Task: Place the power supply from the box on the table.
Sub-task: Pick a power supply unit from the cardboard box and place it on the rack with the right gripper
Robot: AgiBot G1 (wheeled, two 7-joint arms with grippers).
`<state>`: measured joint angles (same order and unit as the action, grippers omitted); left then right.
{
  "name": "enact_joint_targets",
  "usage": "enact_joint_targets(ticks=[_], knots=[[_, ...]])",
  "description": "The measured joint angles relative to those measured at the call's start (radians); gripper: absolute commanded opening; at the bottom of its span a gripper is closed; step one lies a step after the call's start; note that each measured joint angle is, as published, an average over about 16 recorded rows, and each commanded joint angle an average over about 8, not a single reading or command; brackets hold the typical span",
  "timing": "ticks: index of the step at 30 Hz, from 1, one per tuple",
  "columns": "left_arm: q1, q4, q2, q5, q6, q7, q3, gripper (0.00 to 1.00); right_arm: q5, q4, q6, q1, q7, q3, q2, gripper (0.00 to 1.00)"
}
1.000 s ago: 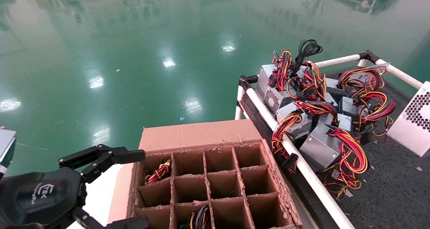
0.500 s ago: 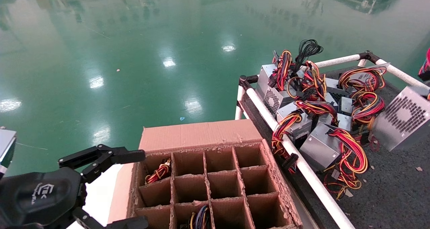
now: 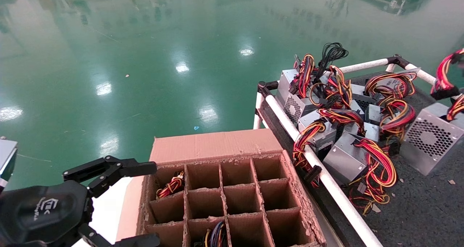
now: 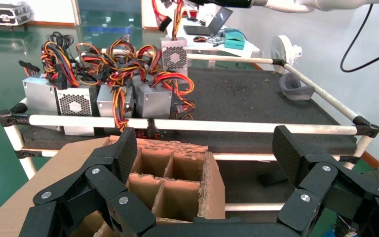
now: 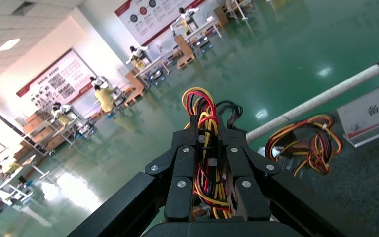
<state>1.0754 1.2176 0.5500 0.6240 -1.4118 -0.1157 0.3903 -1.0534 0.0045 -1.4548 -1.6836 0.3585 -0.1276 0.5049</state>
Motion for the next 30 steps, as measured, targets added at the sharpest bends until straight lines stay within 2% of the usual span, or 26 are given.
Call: enact_joint_targets(ticks=[16, 30], knots=[[0.0, 0.0, 0.0, 0.0, 0.0, 0.0, 0.0, 1.0, -0.021, -0.002, -0.009, 0.048, -0.064, -0.015, 0.056, 0.0], [0.0, 0.0, 0.0, 0.0, 0.0, 0.0, 0.0, 1.0, -0.039, 0.005, 0.07, 0.075, -0.156, -0.027, 0.123, 0.0]])
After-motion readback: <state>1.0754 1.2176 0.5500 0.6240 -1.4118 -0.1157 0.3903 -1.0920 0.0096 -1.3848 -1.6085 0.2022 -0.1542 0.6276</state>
